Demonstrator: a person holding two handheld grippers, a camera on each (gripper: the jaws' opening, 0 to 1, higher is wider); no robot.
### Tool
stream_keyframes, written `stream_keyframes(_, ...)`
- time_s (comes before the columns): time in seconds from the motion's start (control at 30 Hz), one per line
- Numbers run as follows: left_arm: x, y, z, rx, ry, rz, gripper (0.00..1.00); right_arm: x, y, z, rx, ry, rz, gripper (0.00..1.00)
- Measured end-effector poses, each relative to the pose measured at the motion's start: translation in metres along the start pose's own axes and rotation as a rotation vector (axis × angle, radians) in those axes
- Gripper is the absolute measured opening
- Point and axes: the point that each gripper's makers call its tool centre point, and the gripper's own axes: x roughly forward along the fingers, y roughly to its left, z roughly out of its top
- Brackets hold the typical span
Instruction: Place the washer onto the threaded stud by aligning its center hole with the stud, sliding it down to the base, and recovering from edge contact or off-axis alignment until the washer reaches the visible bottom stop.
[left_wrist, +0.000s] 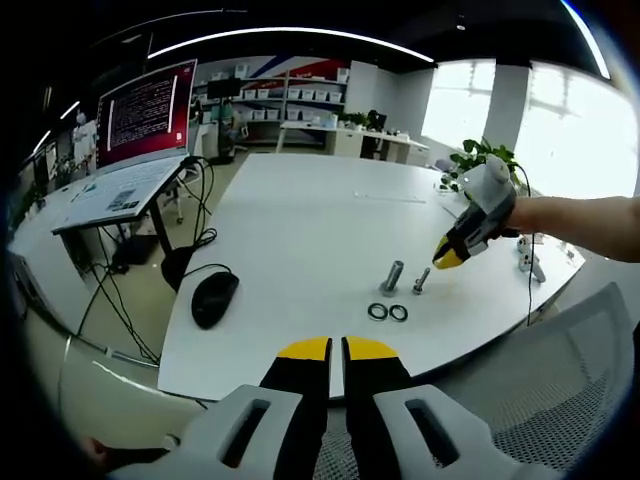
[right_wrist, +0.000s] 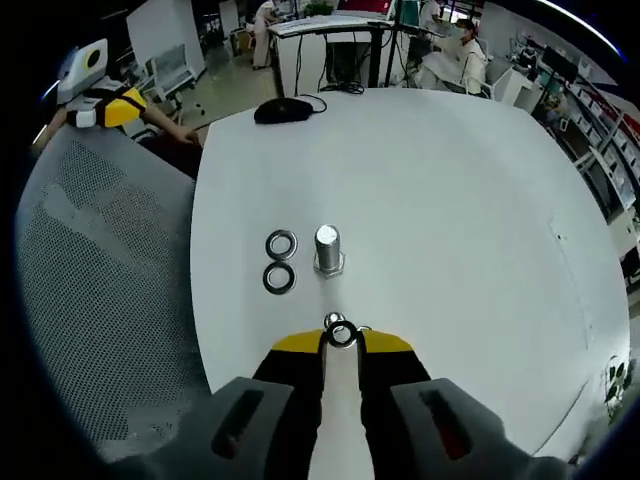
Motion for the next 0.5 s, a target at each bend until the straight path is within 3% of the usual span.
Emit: stream_keyframes(0.5, 0.000, 0.000, 0.000, 0.002, 0.003, 0.001, 0.01, 0.014, 0.003, 0.003, -0.112, 0.078, 0.009, 0.14)
